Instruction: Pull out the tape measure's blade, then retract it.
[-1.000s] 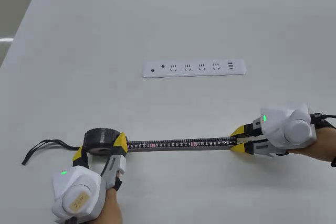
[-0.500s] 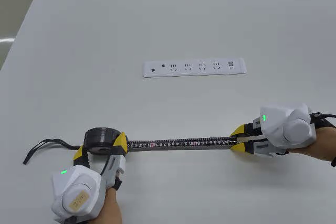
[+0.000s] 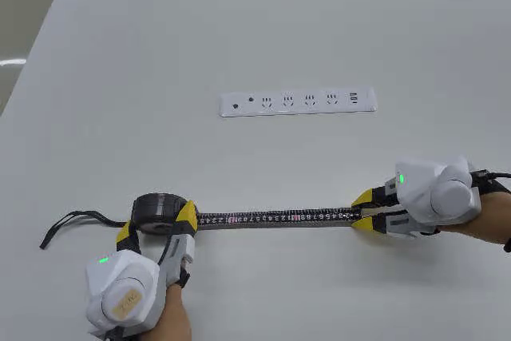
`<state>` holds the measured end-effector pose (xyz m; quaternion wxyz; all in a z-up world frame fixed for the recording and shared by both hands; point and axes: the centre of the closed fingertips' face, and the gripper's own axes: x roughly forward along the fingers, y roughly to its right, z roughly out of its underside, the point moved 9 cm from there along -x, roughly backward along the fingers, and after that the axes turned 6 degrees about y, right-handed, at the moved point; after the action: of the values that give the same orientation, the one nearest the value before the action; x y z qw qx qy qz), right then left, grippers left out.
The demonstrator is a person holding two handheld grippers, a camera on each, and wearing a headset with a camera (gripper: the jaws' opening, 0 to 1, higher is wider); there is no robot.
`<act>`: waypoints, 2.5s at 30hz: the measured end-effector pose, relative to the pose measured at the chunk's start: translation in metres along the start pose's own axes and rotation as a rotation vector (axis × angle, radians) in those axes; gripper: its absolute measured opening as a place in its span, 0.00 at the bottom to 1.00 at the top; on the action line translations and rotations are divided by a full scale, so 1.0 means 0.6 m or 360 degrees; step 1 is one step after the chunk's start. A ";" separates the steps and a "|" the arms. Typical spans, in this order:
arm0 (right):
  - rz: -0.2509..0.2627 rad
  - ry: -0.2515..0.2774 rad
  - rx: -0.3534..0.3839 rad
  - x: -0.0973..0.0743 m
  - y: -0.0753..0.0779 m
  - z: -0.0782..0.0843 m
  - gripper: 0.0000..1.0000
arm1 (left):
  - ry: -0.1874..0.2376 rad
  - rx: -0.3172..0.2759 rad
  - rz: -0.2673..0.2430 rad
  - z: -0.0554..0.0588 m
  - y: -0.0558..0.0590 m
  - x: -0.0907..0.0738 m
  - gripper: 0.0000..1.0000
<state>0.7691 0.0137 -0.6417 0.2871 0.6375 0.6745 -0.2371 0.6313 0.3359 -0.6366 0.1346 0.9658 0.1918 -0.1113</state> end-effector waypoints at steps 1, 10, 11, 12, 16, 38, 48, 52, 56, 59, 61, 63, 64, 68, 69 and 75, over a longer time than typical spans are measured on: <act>0.0002 -0.0001 0.0000 0.000 0.000 0.000 0.13 | -0.0002 -0.0004 0.0001 0.000 0.000 0.000 0.54; 0.0024 -0.0009 -0.0011 0.000 -0.002 0.000 0.12 | -0.0008 -0.0004 0.0017 0.000 -0.001 -0.001 0.54; 0.0026 -0.0012 -0.0012 0.000 -0.002 -0.001 0.12 | -0.0010 -0.0005 0.0017 0.000 -0.001 -0.001 0.53; 0.0026 -0.0015 -0.0010 0.000 -0.002 -0.001 0.12 | -0.0010 -0.0003 0.0018 0.000 -0.001 -0.001 0.53; 0.0029 0.0008 -0.0005 0.001 -0.002 -0.009 0.12 | -0.0028 -0.0002 0.0027 -0.001 -0.003 0.000 0.53; -0.0008 0.0051 -0.0058 0.037 -0.005 -0.049 0.11 | -0.0028 -0.0015 0.0028 -0.001 -0.003 -0.002 0.53; -0.0020 0.0070 -0.0083 0.058 -0.007 -0.068 0.11 | -0.0030 -0.0024 0.0020 -0.002 -0.003 -0.002 0.54; -0.0024 0.0081 -0.0088 0.069 -0.008 -0.076 0.11 | -0.0029 -0.0024 0.0021 -0.002 -0.003 -0.002 0.54; -0.0032 0.0086 -0.0094 0.080 -0.008 -0.083 0.11 | -0.0030 -0.0026 0.0019 -0.002 -0.003 -0.002 0.54; -0.0038 0.0093 -0.0100 0.087 -0.007 -0.089 0.11 | -0.0032 -0.0028 0.0018 -0.002 -0.003 -0.001 0.54; -0.0042 0.0095 -0.0102 0.090 -0.007 -0.092 0.11 | -0.0033 -0.0029 0.0016 -0.002 -0.003 -0.001 0.54; -0.0042 0.0097 -0.0106 0.094 -0.008 -0.096 0.11 | -0.0032 -0.0031 0.0014 -0.002 -0.002 -0.001 0.54; -0.0046 0.0102 -0.0105 0.097 -0.008 -0.098 0.11 | -0.0032 -0.0032 0.0013 -0.002 -0.002 -0.001 0.54; -0.0056 0.0107 -0.0108 0.107 -0.009 -0.105 0.11 | -0.0033 -0.0034 0.0013 -0.002 -0.002 -0.001 0.54; -0.0059 0.0107 -0.0113 0.110 -0.010 -0.108 0.11 | -0.0032 -0.0036 0.0012 -0.002 -0.002 -0.001 0.54; -0.0069 0.0108 -0.0112 0.125 -0.011 -0.118 0.11 | -0.0035 -0.0038 0.0010 -0.003 -0.003 0.000 0.54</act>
<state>0.7549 0.1157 -0.6425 0.2812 0.6198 0.7055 -0.1977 0.6310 0.3378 -0.6354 0.1486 0.9634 0.1887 -0.1192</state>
